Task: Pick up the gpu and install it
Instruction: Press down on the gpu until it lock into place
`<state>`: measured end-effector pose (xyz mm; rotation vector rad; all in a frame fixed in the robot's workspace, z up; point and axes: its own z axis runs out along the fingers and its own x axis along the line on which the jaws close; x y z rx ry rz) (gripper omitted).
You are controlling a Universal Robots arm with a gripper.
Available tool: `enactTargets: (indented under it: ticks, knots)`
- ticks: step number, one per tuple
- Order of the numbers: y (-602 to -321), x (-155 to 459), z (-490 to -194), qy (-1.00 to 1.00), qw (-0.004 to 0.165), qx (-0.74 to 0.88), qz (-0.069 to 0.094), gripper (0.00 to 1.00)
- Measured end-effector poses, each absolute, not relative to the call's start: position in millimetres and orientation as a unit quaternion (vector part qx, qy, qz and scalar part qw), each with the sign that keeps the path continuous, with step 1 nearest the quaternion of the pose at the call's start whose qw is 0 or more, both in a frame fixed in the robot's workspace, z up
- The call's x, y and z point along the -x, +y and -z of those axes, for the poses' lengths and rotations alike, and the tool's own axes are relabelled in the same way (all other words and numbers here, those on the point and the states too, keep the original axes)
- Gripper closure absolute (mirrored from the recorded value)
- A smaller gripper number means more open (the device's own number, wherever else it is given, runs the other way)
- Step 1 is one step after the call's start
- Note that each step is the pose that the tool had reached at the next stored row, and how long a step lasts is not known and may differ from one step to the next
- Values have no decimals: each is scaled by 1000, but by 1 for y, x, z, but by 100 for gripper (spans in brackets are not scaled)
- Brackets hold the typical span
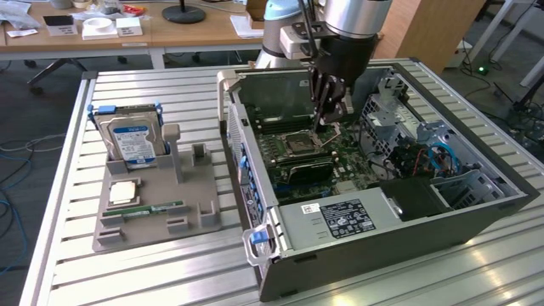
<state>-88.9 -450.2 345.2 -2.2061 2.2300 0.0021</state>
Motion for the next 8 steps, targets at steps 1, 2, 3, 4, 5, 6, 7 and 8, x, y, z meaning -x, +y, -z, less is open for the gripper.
enactTargets:
  ticks: [1, 2, 3, 4, 5, 6, 7, 8]
  knots:
    - [-450, 89, -344, 711, 2, 703, 0, 89]
    - [-450, 89, -343, 711, 2, 703, 0, 89]
    - [-450, 89, -342, 711, 2, 703, 0, 89]
    - [-450, 89, -342, 711, 2, 703, 0, 89]
    - [-450, 89, -342, 711, 3, 703, 0, 89]
    - [-450, 89, -342, 711, 3, 703, 0, 89]
    - [-450, 89, -342, 711, 2, 703, 0, 89]
    - [-450, 89, -342, 711, 3, 703, 0, 89]
